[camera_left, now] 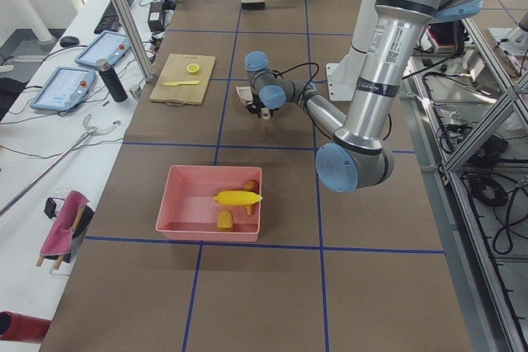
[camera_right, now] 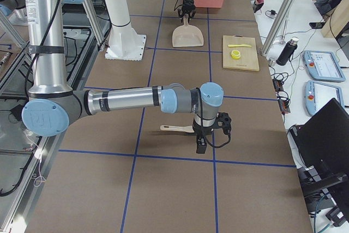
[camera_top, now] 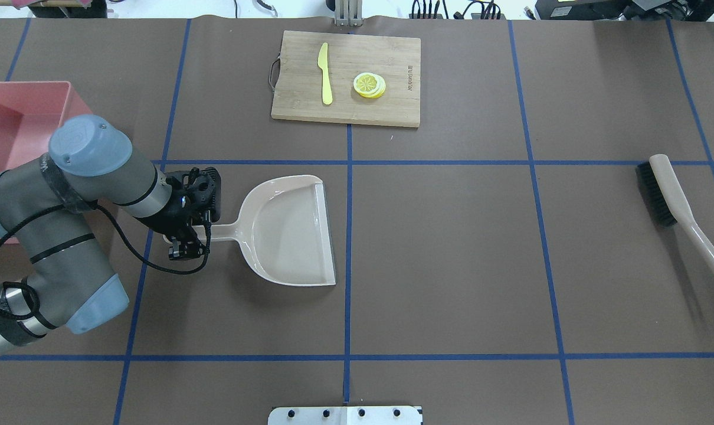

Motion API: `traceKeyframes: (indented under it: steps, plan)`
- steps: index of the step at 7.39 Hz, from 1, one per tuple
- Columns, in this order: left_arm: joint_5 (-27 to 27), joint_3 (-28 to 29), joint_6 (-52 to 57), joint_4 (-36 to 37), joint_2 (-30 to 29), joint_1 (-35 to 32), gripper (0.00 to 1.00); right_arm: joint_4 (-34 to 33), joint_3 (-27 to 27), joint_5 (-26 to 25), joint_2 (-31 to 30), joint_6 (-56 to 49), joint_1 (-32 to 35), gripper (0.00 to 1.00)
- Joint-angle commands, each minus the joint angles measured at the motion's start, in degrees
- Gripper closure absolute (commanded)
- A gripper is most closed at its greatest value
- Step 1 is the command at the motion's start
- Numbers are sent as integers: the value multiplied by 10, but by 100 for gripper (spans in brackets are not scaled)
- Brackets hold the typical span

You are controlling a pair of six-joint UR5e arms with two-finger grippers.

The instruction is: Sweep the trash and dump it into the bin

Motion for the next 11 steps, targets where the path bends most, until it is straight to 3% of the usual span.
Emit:
traceKeyframes:
  steps: [1, 3, 6, 8, 10, 11]
  plan:
    - [-2, -11, -7, 1, 1, -12, 2, 1, 2, 30, -19, -9, 28, 0]
    - [-16, -32, -11, 8, 0, -73, 2, 3, 13, 25, -20, -12, 30, 0]
    - [-14, -98, -247, 16, 9, -156, 2, 3, 15, 27, -20, -9, 30, 0]
    - [8, -99, -251, 101, 11, -256, 2, 2, 15, 27, -20, -9, 30, 0]
    - [-86, -91, -260, 267, 5, -333, 2, 2, 15, 27, -20, -7, 30, 0]
    - [-83, -71, -259, 282, 12, -362, 2, 2, 13, 25, -20, -7, 30, 0]
